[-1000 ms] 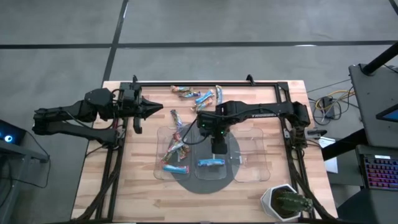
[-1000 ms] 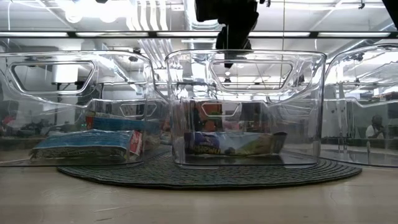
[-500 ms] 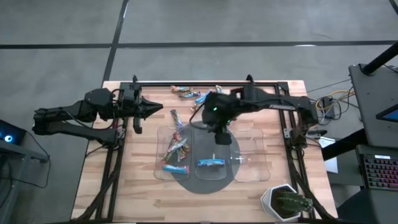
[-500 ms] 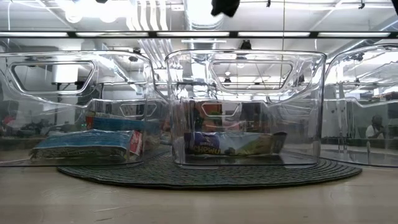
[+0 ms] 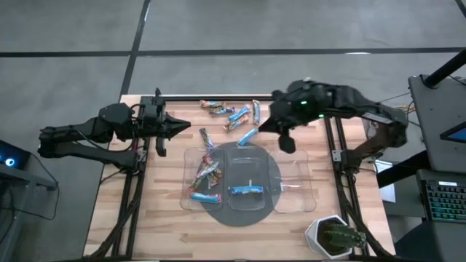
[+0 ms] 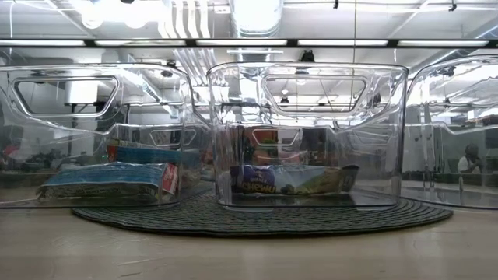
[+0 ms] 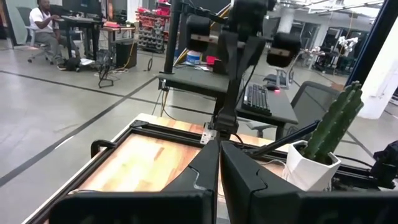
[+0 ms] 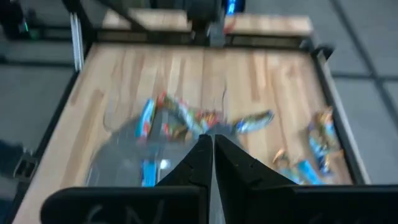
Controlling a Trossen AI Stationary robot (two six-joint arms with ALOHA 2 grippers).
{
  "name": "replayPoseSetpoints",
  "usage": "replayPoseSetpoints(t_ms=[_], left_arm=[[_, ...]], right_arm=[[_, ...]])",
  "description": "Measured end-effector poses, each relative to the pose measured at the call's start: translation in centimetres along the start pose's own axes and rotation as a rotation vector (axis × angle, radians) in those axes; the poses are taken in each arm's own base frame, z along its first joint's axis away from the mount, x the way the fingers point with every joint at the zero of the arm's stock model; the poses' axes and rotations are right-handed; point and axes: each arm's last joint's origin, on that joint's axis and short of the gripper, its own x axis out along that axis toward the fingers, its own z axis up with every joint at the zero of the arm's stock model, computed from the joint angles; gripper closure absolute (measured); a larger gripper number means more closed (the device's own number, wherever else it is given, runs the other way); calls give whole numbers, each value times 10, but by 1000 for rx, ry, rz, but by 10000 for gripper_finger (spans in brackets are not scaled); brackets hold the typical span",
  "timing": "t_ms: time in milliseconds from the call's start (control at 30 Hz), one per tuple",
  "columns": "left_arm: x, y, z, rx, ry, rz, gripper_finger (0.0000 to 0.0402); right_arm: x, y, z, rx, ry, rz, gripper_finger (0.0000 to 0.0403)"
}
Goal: Pick and place Granola Bars by type
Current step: Put the blue granola bar into the middle transparent bin
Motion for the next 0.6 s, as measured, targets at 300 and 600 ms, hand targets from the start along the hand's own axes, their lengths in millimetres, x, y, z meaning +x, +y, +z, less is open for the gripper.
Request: replayPoseSetpoints(t_ms=[300, 600], left_arm=[[0, 1, 0, 45, -3, 22, 401], [-3, 3, 8, 87, -28, 66, 401]], right_arm=[[-36, 2, -42, 79, -188, -73, 394], [-73, 8, -75, 137, -315, -118, 394]])
